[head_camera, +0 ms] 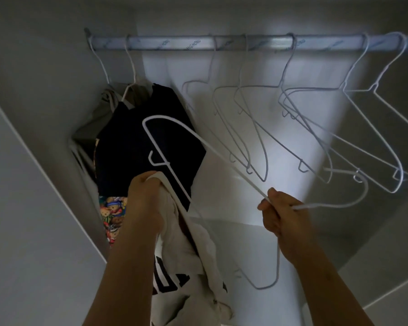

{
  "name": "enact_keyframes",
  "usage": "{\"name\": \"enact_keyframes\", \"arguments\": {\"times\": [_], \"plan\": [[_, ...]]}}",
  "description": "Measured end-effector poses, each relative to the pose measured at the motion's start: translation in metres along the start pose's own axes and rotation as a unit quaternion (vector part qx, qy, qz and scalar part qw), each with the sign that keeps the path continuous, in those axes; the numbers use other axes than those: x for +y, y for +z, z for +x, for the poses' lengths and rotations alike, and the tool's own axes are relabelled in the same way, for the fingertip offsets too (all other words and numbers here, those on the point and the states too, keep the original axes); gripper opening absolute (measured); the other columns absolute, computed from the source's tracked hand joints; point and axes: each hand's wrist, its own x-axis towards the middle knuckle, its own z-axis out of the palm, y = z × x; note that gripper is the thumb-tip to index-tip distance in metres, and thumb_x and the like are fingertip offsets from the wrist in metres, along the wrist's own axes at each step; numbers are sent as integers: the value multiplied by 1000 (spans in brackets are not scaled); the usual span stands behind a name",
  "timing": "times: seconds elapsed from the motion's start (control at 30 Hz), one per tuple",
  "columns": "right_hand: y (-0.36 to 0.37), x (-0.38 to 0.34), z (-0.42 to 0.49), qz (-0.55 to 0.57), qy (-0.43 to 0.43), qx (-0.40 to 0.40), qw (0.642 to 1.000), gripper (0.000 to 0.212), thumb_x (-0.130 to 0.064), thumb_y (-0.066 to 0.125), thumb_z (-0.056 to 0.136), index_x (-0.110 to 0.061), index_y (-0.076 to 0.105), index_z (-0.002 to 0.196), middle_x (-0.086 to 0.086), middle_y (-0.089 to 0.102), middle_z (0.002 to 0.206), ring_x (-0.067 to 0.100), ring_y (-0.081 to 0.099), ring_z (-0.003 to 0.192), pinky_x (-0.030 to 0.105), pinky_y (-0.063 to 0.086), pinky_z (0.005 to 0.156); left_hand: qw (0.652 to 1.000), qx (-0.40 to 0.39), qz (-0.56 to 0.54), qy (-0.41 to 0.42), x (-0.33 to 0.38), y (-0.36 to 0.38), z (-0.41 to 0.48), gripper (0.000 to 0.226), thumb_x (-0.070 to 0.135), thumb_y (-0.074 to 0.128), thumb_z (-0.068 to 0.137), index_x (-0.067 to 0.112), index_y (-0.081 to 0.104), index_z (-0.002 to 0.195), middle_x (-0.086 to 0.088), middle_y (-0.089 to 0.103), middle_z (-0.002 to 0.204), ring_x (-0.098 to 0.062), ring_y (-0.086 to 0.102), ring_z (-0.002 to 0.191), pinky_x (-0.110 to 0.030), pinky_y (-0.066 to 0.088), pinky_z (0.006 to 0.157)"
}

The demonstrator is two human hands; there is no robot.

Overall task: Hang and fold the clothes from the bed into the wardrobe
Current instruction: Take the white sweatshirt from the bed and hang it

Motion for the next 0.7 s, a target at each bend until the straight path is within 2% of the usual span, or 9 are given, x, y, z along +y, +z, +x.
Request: {"name": "enact_keyframes", "arguments": {"times": [0.13, 0.3, 0.4, 0.47, 0.57, 0.7], "plan": [[-16, 7, -3, -8, 36, -33, 999, 40, -33, 54, 74, -18, 50, 37, -9, 32, 34, 5, 25, 30, 12, 25, 37, 991, 84, -54, -84, 2, -14, -1, 21, 11, 48, 87, 13, 50, 67, -5, 47, 68, -21, 46, 64, -30, 40, 63], [-27, 18, 1, -73, 60, -92, 991, 42, -33, 57, 73, -16, 49, 35, -7, 29, 33, 7, 22, 30, 12, 22, 37, 986, 115, -86, -82, 8, -24, 0, 26, 10, 50, 91, 13, 48, 65, -4, 48, 65, -17, 46, 59, -31, 43, 59], [-30, 22, 5, -123, 81, -81, 986, 40, -36, 61, 69, -15, 50, 37, -4, 32, 34, 7, 23, 30, 12, 22, 36, 989, 114, -60, -71, 8, -31, -6, 25, 7, 50, 86, 8, 50, 61, -5, 49, 41, -18, 50, 33, -19, 43, 38], [-29, 24, 8, -140, 85, -79, 983, 41, -34, 62, 72, -15, 51, 38, -4, 34, 34, 7, 25, 30, 12, 23, 35, 990, 119, -13, -77, 11, -33, -10, 23, 4, 49, 85, 7, 51, 62, -6, 48, 39, -11, 45, 23, -13, 36, 29], [-27, 26, 12, -155, 84, -70, 982, 48, -23, 60, 85, -16, 53, 38, -6, 34, 32, 5, 26, 29, 12, 24, 34, 981, 138, 133, 42, 6, -33, -7, 24, 5, 50, 87, 14, 53, 65, -6, 50, 60, -11, 50, 39, -13, 35, 29], [-30, 25, 15, -179, 80, -63, 979, 51, -21, 55, 90, -17, 53, 39, -6, 34, 33, 4, 27, 30, 11, 25, 35, 941, 149, 261, 156, 2, -34, -4, 24, 2, 51, 85, 23, 52, 72, 3, 52, 63, -8, 48, 44, -8, 34, 32]]}}
